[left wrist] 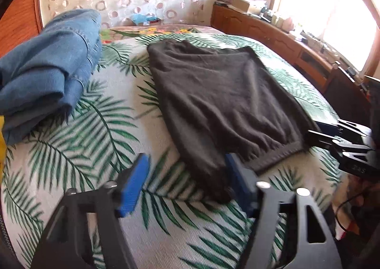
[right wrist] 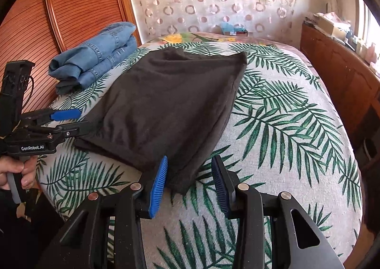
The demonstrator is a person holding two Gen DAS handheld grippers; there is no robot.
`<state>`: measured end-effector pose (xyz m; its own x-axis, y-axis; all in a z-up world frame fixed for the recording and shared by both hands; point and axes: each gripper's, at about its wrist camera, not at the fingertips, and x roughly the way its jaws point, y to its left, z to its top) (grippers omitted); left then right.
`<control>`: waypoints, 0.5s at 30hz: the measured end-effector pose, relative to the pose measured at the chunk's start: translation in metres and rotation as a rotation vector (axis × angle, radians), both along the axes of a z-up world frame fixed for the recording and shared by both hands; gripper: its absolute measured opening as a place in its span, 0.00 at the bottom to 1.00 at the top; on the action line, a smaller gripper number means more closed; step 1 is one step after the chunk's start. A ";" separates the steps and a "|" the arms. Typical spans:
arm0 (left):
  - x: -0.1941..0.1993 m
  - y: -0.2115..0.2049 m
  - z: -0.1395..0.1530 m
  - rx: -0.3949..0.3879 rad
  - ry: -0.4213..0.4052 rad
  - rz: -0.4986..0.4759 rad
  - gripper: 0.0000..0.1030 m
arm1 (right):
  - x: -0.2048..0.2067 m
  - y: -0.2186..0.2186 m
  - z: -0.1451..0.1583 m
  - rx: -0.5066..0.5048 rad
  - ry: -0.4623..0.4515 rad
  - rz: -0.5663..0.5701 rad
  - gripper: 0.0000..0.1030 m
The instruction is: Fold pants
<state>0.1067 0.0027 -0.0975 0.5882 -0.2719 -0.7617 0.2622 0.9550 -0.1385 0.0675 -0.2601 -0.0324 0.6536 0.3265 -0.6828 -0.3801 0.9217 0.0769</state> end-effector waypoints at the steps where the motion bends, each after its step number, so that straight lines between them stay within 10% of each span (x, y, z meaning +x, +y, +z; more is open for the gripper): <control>1: -0.002 0.000 0.000 -0.009 0.002 -0.002 0.57 | -0.001 0.001 -0.001 0.001 0.003 0.004 0.39; 15: -0.017 -0.015 0.000 -0.040 -0.017 -0.067 0.12 | 0.001 0.003 -0.004 0.055 0.036 0.057 0.12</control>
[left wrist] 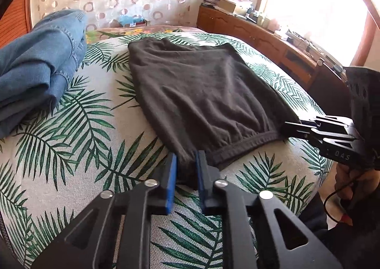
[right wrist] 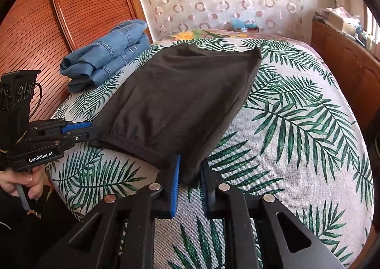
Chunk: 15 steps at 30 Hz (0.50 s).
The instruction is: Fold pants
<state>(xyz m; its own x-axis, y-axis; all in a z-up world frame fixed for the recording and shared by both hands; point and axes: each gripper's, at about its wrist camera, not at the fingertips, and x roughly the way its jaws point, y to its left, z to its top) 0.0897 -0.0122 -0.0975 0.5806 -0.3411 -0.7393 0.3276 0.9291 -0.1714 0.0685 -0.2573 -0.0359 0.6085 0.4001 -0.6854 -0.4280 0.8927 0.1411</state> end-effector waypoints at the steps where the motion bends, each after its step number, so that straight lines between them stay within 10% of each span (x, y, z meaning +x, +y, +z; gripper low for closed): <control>1: -0.001 0.000 0.001 0.000 -0.001 -0.003 0.12 | 0.000 0.000 0.000 0.006 0.000 0.006 0.12; 15: -0.042 -0.002 0.048 -0.065 -0.102 -0.067 0.09 | -0.029 -0.032 0.029 0.097 -0.040 0.034 0.11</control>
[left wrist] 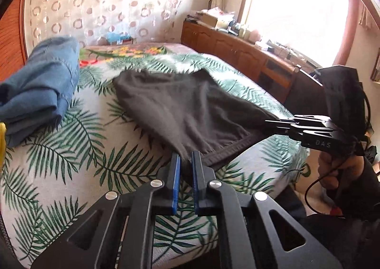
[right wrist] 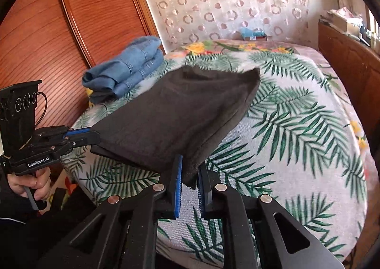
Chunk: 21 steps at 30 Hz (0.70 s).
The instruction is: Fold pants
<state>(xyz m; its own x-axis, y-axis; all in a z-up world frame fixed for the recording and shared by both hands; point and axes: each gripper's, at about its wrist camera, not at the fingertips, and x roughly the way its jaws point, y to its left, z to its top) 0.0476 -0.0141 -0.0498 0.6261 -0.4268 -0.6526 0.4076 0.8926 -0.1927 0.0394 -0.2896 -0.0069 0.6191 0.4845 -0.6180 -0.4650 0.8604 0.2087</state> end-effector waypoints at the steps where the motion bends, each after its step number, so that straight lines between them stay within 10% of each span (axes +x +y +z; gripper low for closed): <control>1: -0.002 0.000 0.004 -0.003 -0.010 0.000 0.09 | -0.002 -0.002 0.004 0.005 -0.009 -0.002 0.11; 12: -0.016 -0.003 0.037 -0.009 -0.101 -0.025 0.09 | -0.024 -0.014 0.032 0.016 -0.090 0.008 0.11; 21: 0.043 -0.003 0.027 0.017 -0.084 0.012 0.07 | 0.017 -0.006 0.031 0.000 -0.104 -0.019 0.11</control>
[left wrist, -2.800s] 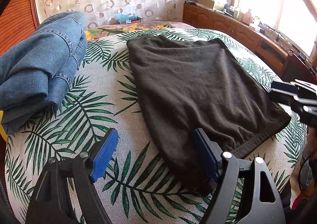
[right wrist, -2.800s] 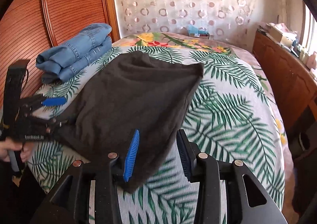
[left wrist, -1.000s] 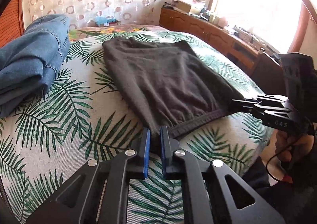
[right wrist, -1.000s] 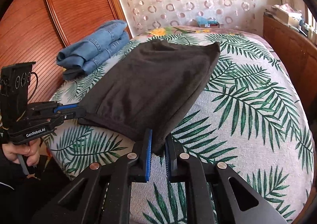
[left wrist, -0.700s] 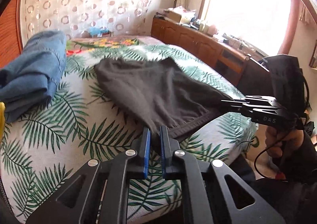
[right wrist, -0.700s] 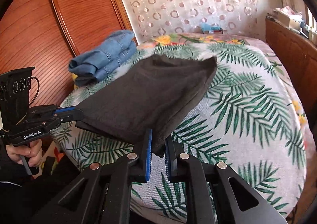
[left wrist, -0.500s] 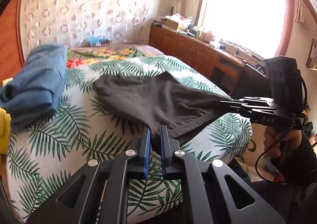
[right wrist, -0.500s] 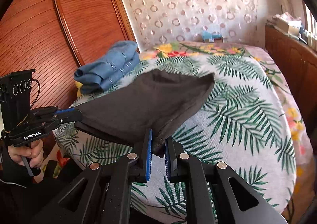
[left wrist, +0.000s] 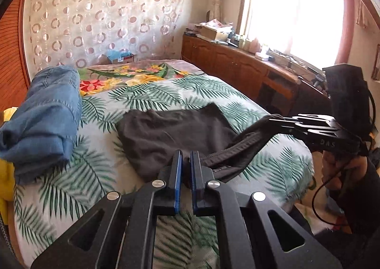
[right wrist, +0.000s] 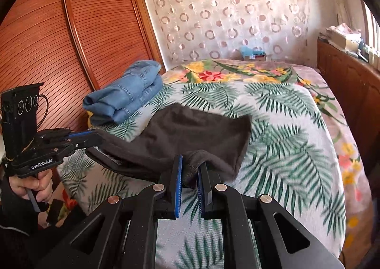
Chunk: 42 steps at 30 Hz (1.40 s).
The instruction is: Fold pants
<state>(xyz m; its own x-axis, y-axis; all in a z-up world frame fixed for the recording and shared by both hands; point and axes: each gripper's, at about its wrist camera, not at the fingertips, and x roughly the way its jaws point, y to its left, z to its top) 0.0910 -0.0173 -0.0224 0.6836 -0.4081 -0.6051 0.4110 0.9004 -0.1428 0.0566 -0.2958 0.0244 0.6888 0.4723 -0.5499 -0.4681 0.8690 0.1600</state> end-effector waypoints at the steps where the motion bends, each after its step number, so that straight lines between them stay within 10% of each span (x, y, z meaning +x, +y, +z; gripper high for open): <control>1: 0.009 0.001 0.000 -0.001 0.003 0.005 0.07 | 0.010 0.003 0.000 -0.012 -0.007 -0.006 0.11; 23: 0.134 -0.009 -0.014 0.100 0.076 0.106 0.07 | 0.130 0.050 -0.019 -0.152 0.027 -0.074 0.11; 37: 0.112 0.002 -0.029 0.105 0.107 0.114 0.71 | 0.112 0.038 -0.015 -0.157 -0.014 -0.103 0.38; 42: 0.094 0.003 -0.047 0.125 0.131 0.096 0.74 | 0.099 0.033 -0.029 -0.151 0.031 -0.064 0.38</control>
<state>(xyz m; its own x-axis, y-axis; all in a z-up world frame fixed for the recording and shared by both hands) 0.1849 -0.0143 -0.0691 0.6278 -0.2615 -0.7332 0.3080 0.9485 -0.0746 0.1557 -0.2625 -0.0042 0.6965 0.3382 -0.6329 -0.4078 0.9123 0.0387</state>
